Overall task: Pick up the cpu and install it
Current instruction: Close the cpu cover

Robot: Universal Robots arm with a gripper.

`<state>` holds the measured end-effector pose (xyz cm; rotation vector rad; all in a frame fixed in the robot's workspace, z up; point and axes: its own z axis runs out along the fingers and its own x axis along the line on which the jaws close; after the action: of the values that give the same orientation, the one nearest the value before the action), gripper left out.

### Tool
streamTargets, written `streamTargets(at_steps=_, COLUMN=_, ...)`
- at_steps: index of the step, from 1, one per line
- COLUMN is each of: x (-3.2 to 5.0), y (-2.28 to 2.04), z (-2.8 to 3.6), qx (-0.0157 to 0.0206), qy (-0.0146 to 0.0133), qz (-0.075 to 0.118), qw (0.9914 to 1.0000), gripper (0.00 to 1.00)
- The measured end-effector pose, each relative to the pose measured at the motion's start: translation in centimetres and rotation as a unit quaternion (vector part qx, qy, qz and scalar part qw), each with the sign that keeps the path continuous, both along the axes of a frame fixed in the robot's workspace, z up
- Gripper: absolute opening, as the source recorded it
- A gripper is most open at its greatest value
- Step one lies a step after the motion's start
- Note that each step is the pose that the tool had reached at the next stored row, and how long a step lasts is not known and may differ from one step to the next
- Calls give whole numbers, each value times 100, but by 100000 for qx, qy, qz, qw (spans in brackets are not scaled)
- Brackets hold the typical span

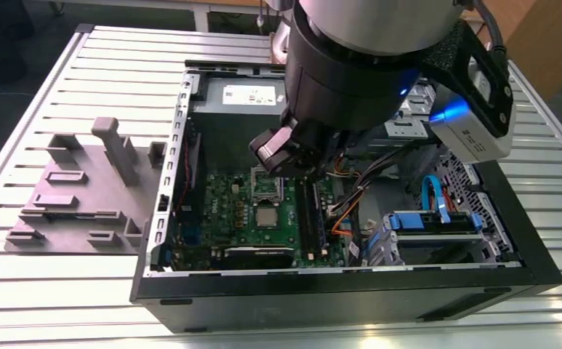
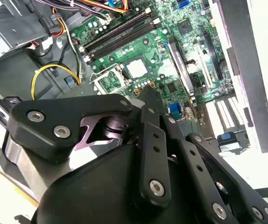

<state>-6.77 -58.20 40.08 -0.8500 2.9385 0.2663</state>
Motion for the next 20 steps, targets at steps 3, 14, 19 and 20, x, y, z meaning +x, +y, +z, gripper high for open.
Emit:
streamTargets(at_steps=3, x=1, y=-12, z=17, qx=2, qy=7, qz=0, qw=100000, gripper=10)
streamTargets(at_steps=14, x=3, y=-56, z=83, qx=-3, qy=40, qz=1, qw=100000, gripper=10)
streamTargets(at_steps=19, x=4, y=-76, z=112, qx=-1, qy=56, qz=3, qw=100000, gripper=10)
streamTargets(at_steps=20, x=5, y=-80, z=119, qx=-5, qy=60, qz=2, qw=100000, gripper=10)
